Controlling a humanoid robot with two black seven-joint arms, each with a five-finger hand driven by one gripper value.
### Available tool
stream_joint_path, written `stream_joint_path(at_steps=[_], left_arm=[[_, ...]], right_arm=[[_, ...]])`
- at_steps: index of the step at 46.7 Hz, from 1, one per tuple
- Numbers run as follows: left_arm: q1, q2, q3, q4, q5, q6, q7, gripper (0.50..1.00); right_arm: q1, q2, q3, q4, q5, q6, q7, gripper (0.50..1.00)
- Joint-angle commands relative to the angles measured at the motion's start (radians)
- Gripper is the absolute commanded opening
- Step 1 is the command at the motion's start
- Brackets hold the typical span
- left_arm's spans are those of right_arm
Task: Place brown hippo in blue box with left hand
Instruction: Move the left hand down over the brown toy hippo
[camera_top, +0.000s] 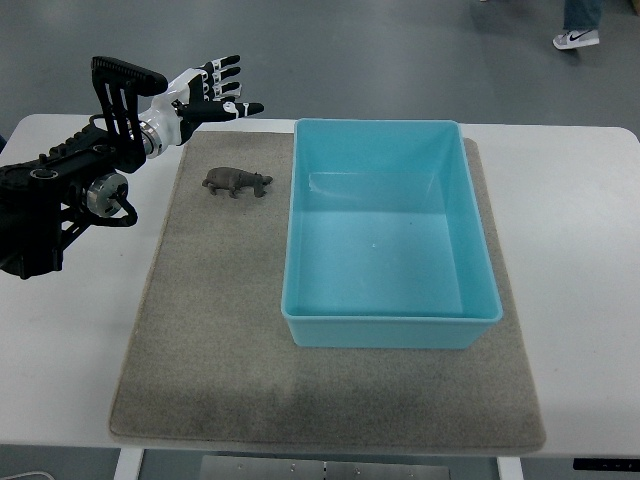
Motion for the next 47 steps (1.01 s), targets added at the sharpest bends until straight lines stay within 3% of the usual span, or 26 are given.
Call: stream_joint_path(at_steps=[1, 7, 25, 47], left_arm=[[0.003, 0.001, 0.000, 0.000, 0.005, 0.001, -0.002, 0.994], [0.003, 0.001, 0.000, 0.000, 0.003, 0.001, -0.040, 0.994], [-0.008, 0.029, 0.023, 0.000, 0.043, -0.016, -0.040, 0.994], [-0.043, 0.125, 0.054, -0.060, 0.682, -0.017, -0.052, 0.994]], right_arm=[[0.000, 0.000, 0.000, 0.000, 0.000, 0.000, 0.000, 0.936], [0.000, 0.000, 0.000, 0.000, 0.000, 0.000, 0.000, 0.936], [0.000, 0.000, 0.000, 0.000, 0.000, 0.000, 0.000, 0.936], [0.000, 0.000, 0.000, 0.000, 0.000, 0.000, 0.000, 0.936]])
